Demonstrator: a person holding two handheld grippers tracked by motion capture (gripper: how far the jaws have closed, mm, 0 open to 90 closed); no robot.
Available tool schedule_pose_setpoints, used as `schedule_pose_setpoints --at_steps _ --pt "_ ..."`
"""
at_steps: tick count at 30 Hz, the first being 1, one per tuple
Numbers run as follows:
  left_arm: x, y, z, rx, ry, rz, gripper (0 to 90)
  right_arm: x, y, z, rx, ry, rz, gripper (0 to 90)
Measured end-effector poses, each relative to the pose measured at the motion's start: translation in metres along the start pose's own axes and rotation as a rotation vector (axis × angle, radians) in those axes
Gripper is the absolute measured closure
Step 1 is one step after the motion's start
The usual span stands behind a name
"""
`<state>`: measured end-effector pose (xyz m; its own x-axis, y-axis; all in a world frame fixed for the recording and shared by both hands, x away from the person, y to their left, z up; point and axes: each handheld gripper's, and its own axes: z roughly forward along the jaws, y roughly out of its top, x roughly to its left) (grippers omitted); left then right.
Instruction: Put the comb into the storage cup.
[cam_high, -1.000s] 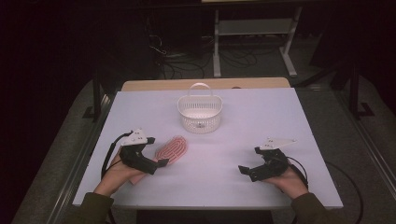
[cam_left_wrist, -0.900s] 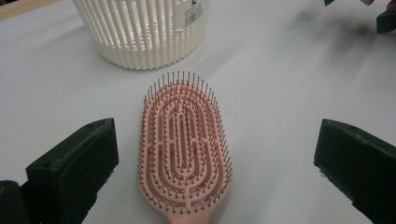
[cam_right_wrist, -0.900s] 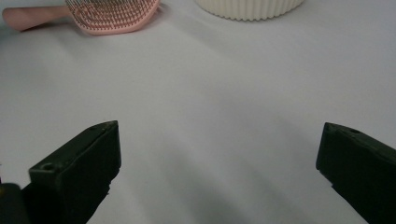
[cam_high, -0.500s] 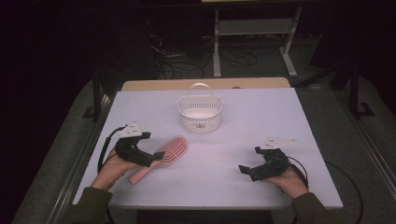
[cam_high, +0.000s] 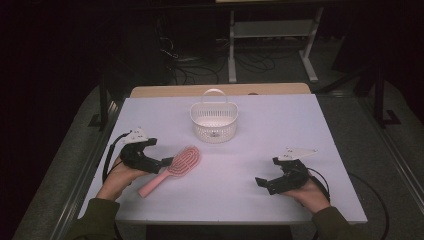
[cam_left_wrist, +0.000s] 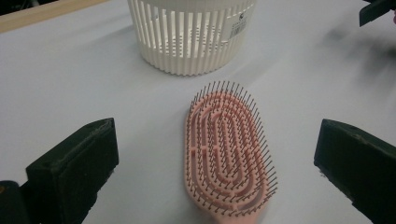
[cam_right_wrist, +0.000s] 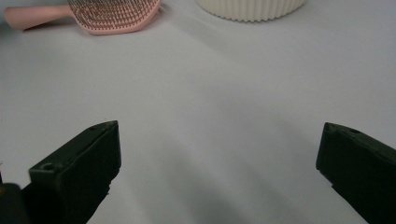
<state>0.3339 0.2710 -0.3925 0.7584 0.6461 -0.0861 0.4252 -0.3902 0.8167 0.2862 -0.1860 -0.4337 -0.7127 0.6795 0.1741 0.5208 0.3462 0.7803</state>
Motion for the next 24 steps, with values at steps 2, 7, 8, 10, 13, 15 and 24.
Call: schedule_pose_setpoints --at_steps 2,7,8,10,13,15,24 --pt "0.0 -0.0008 0.0002 0.011 0.007 0.005 0.0 0.0 0.0 0.0001 0.001 0.0 -0.001 0.0" --pt "-0.0008 -0.0028 0.0015 0.037 0.025 0.01 0.0 -0.0001 0.0001 0.0003 0.002 -0.001 -0.001 0.0" --pt "-0.0009 -0.0029 0.0015 0.039 0.026 0.009 0.0 -0.0003 0.0 0.0004 0.002 -0.001 -0.001 0.0" --pt "-0.0014 -0.003 0.0016 0.047 0.032 0.008 0.0 -0.0004 0.0 0.0004 0.001 -0.002 -0.002 0.0" --pt "-0.0028 -0.0037 0.0017 0.056 0.042 0.006 0.0 -0.0001 0.0001 0.0005 0.003 -0.001 -0.003 0.0" --pt "-0.0038 -0.0046 0.002 0.067 0.044 0.003 0.0 -0.0001 0.0 0.0005 0.002 -0.001 -0.002 0.0" --pt "-0.0071 -0.0086 0.0021 0.097 0.066 -0.002 0.0 -0.0002 0.0001 0.0001 0.001 -0.002 0.0 0.0"
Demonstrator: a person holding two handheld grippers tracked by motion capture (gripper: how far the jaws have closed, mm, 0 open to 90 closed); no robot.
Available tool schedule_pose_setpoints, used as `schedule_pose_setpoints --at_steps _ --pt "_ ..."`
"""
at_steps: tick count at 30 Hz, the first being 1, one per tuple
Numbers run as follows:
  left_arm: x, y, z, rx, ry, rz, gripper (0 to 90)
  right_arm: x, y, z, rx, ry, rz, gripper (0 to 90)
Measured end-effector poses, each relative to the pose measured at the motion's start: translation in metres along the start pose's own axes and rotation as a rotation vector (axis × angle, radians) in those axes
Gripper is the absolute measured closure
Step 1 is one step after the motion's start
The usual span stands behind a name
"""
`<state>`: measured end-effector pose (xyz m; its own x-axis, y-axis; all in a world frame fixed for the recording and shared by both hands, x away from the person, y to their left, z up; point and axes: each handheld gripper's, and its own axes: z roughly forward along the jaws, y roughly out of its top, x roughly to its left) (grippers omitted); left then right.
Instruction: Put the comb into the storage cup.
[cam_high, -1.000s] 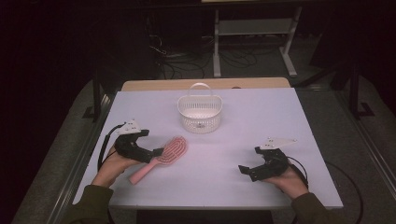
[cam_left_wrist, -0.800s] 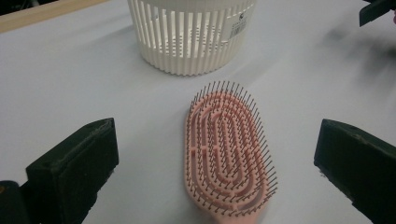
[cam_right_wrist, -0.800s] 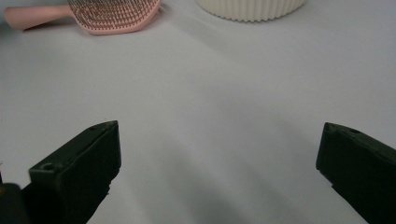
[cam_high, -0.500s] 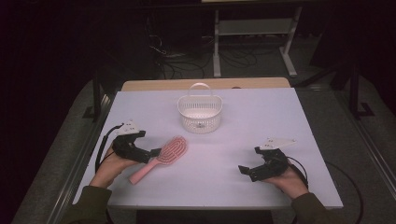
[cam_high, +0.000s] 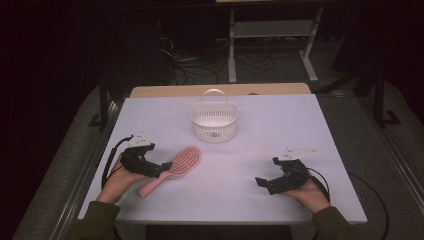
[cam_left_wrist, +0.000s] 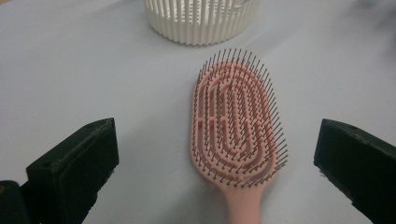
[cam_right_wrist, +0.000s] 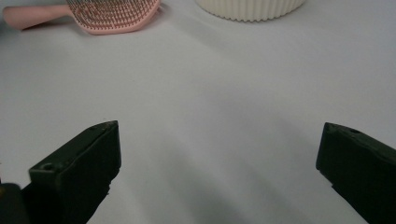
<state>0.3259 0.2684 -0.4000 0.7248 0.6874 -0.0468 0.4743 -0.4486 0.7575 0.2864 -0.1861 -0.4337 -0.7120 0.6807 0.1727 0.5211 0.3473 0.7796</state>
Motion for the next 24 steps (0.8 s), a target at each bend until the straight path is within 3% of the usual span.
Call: schedule_pose_setpoints --at_steps 24 --pt "-0.012 -0.009 0.007 0.055 0.006 0.024 0.1 0.0 0.0 -0.001 -0.001 -0.002 0.0 0.0"
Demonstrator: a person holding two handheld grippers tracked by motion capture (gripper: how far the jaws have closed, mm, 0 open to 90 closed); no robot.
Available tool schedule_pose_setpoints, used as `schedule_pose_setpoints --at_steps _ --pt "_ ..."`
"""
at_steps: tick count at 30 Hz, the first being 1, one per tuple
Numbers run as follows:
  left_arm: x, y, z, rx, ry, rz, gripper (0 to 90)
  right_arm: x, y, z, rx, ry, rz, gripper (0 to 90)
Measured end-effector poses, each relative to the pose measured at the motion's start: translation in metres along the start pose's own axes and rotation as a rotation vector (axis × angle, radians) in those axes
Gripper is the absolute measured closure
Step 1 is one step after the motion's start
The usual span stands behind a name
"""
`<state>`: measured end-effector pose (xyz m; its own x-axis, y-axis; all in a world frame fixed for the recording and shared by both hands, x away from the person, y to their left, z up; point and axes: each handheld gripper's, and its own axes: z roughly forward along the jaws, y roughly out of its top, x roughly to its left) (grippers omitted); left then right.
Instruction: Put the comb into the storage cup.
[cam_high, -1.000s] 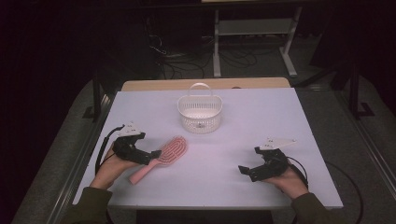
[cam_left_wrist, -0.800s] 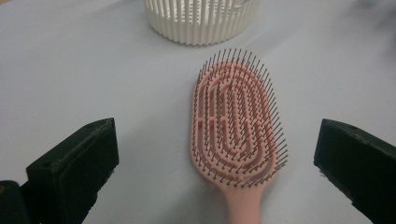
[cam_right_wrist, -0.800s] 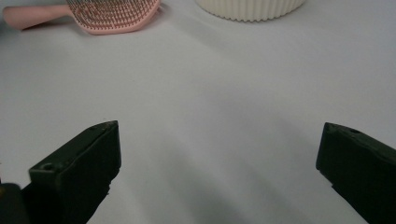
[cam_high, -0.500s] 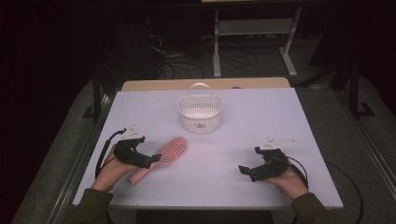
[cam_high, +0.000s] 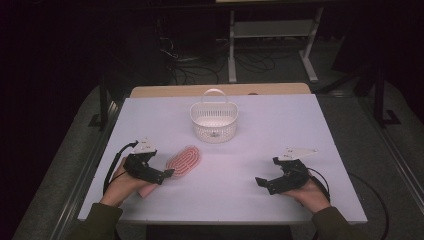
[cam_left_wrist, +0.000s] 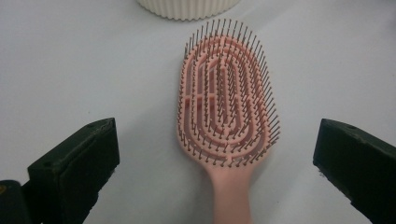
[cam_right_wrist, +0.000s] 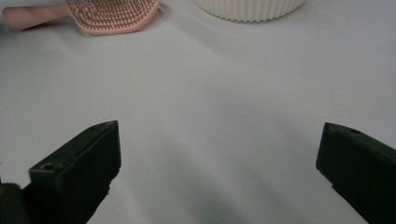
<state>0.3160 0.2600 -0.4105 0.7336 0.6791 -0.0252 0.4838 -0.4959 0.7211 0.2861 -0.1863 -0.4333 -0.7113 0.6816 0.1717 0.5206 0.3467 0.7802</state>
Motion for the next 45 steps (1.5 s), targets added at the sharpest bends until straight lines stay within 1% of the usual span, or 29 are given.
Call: schedule_pose_setpoints --at_steps 11,16,17,21,22,27,34,36,39,45 --pt "-0.003 -0.008 -0.001 0.024 0.02 -0.002 0.2 0.0 0.0 0.0 -0.001 0.0 -0.001 0.0" --pt "-0.006 -0.013 0.0 0.038 0.018 0.0 0.2 0.0 0.0 0.0 0.0 0.0 0.001 0.0" --pt "-0.006 -0.014 0.001 0.048 0.022 0.007 0.2 0.0 0.0 0.0 0.0 0.0 0.0 0.0" --pt "-0.006 -0.017 0.003 0.077 0.024 0.009 0.5 0.0 0.0 0.001 0.0 -0.001 0.0 0.0" --pt "-0.006 -0.017 0.004 0.079 0.024 0.01 2.0 0.0 0.0 0.001 0.0 -0.001 0.0 0.0" --pt "-0.006 -0.017 0.006 0.096 0.027 0.009 2.3 0.0 0.0 0.001 0.0 0.0 0.002 0.0" --pt "-0.005 -0.018 0.005 0.108 0.022 0.01 7.8 0.0 0.0 0.001 0.002 0.0 0.001 0.0" --pt "-0.005 -0.018 0.005 0.112 0.017 0.014 12.0 0.0 0.0 0.001 0.001 0.0 0.002 0.0" --pt "-0.005 -0.017 0.005 0.122 0.012 0.017 15.2 0.0 0.0 0.001 0.001 0.0 0.003 0.0" --pt "-0.007 -0.016 0.006 0.151 0.007 0.027 24.5 0.0 0.0 0.001 0.001 0.0 0.002 0.0"
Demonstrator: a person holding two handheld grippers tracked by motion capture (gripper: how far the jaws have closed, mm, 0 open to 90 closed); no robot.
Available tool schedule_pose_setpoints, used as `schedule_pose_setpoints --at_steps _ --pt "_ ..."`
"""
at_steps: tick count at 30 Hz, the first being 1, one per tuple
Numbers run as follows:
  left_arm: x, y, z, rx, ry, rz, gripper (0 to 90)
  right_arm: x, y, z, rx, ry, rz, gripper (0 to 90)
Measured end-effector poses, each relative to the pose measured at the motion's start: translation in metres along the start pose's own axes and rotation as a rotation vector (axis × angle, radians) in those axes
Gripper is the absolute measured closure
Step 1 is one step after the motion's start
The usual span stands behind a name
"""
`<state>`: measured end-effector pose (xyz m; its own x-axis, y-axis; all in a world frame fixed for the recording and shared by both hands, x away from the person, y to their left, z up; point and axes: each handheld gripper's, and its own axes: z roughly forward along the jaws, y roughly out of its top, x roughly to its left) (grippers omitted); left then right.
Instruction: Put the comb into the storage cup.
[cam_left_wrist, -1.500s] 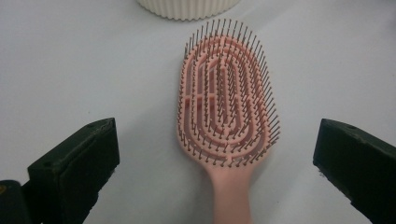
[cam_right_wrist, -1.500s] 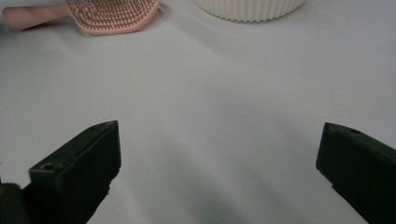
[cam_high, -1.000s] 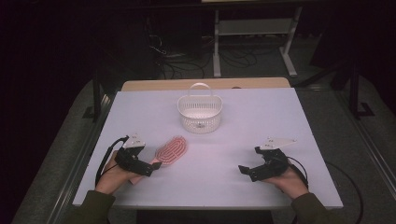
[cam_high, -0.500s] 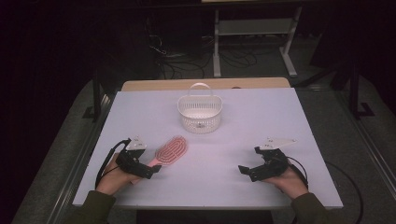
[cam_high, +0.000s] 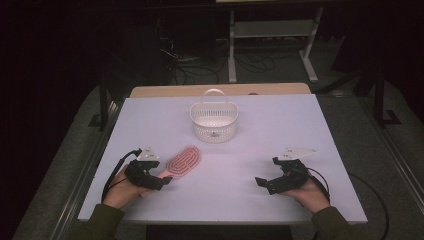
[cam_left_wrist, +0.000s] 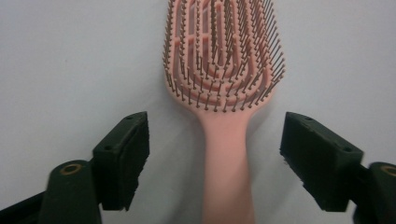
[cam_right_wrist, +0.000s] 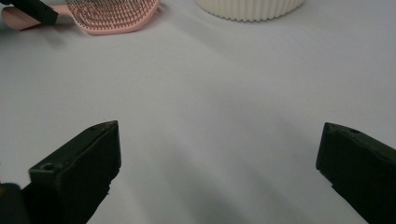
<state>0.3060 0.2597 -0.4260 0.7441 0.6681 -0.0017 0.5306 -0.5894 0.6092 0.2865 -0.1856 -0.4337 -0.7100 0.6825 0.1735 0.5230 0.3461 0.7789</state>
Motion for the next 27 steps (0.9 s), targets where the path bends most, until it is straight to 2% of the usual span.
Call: schedule_pose_setpoints --at_steps 7,10,19,27 --pt "-0.0002 0.0016 0.0013 0.032 -0.003 0.005 34.5 0.0001 0.0 0.0002 0.001 -0.001 0.0 0.0" --pt "-0.0002 0.0028 0.0015 0.049 -0.016 0.012 39.6 0.0002 0.0001 0.0003 0.001 -0.001 -0.001 0.0" --pt "-0.001 0.0055 0.0055 0.085 -0.031 0.011 48.5 0.0002 0.0001 0.0005 0.002 -0.002 -0.002 0.0" --pt "-0.0009 0.0071 0.0099 0.12 -0.02 0.02 52.9 0.0001 0.0001 0.0006 0.003 -0.002 -0.001 0.0"
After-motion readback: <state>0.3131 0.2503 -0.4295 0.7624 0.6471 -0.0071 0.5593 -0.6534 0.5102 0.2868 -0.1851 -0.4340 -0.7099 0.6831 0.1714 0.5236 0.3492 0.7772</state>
